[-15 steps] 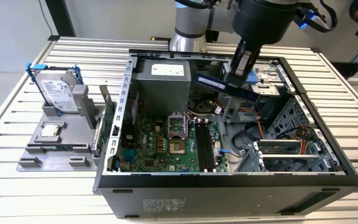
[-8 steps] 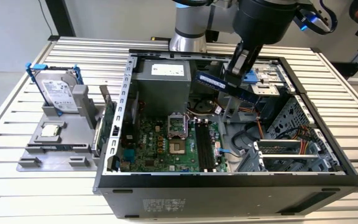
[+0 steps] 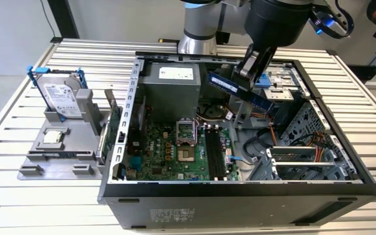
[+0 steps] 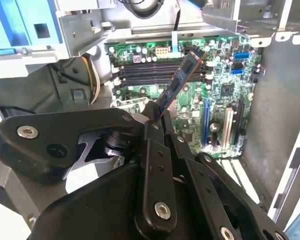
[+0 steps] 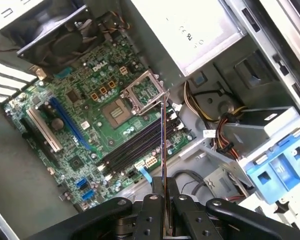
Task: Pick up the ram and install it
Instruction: 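Insert the ram into the slot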
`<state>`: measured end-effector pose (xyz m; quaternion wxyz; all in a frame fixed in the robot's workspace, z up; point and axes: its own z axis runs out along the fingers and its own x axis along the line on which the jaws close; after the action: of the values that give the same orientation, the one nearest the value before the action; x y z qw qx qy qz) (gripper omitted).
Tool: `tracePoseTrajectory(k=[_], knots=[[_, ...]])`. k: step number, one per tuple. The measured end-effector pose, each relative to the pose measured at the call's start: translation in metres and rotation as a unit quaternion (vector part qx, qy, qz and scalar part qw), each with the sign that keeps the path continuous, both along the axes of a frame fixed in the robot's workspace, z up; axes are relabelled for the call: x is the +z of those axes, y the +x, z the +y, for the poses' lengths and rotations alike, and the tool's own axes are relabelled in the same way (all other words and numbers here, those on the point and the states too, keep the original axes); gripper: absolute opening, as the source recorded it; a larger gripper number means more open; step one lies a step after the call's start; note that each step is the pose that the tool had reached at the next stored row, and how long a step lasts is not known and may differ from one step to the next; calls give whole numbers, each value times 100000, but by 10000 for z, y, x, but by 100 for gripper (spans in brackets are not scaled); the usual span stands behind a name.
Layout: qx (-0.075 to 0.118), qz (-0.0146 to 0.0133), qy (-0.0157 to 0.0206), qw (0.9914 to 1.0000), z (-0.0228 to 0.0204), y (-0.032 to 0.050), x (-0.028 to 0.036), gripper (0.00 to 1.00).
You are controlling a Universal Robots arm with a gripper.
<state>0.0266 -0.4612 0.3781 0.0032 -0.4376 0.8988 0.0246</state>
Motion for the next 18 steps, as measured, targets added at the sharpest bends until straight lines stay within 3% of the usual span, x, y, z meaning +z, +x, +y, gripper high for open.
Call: tracePoseTrajectory(k=[5,9,14,18], knots=[[-2842,-1,0,99960,0,0,0,0],[-5126,0,-1,99869,0,0,0,0],[-7967,-1,1,99682,0,0,0,0],[-10202,-1,1,99478,0,0,0,0]])
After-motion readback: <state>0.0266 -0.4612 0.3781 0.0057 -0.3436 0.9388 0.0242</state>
